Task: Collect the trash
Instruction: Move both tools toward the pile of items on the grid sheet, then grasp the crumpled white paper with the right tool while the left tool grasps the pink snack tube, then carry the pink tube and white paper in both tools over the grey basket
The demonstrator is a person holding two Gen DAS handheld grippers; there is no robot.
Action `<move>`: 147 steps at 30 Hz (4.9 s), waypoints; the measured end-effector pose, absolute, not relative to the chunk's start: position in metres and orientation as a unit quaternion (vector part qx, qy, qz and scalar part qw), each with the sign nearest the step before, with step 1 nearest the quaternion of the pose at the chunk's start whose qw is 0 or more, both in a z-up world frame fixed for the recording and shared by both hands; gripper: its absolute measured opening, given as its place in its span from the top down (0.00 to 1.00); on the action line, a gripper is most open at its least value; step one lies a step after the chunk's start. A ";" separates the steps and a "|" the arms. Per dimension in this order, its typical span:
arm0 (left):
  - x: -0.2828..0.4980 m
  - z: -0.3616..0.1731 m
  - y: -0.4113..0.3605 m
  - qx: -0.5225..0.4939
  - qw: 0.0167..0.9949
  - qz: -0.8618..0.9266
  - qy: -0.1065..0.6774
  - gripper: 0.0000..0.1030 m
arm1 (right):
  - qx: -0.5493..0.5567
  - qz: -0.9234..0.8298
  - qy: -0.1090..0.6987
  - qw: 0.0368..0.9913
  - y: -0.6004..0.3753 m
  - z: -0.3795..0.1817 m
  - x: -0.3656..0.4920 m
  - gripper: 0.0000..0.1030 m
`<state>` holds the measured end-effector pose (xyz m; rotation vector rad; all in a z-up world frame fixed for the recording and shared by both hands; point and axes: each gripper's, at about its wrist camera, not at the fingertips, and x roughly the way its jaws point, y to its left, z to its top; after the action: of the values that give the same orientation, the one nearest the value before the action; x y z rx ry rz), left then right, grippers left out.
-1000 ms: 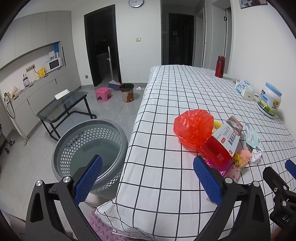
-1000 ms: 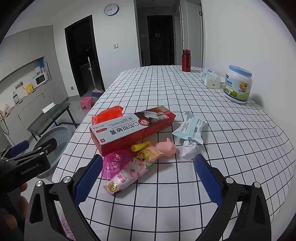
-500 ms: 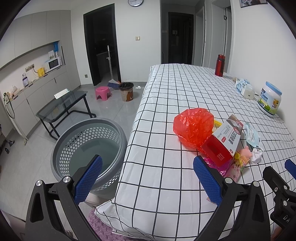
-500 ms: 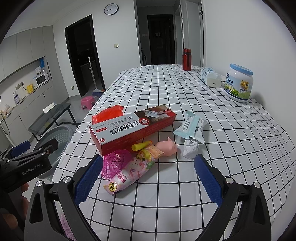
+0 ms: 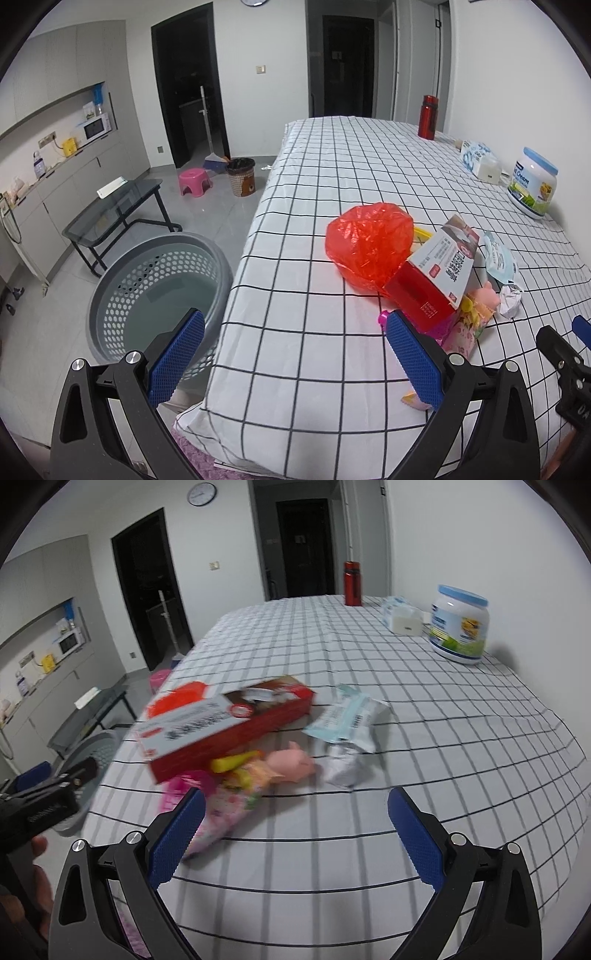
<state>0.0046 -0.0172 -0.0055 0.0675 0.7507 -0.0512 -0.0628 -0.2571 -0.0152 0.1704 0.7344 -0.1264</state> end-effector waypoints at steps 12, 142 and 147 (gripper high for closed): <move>0.025 -0.006 -0.035 0.035 0.927 -0.050 0.369 0.06 | 0.129 -0.095 0.402 0.902 -0.313 -0.043 -0.041 0.08; 0.040 -0.036 0.161 -0.040 0.923 0.026 0.382 0.81 | 0.032 0.249 0.412 0.876 -0.028 -0.007 0.064 0.71; 0.052 -0.054 0.185 -0.046 0.913 0.038 0.403 0.81 | 0.020 0.263 0.434 0.862 0.007 -0.021 0.086 0.71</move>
<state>0.0522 0.1845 -0.0541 -0.0953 0.8303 0.0793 0.0856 0.0069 -0.0212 0.0430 0.9098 0.5518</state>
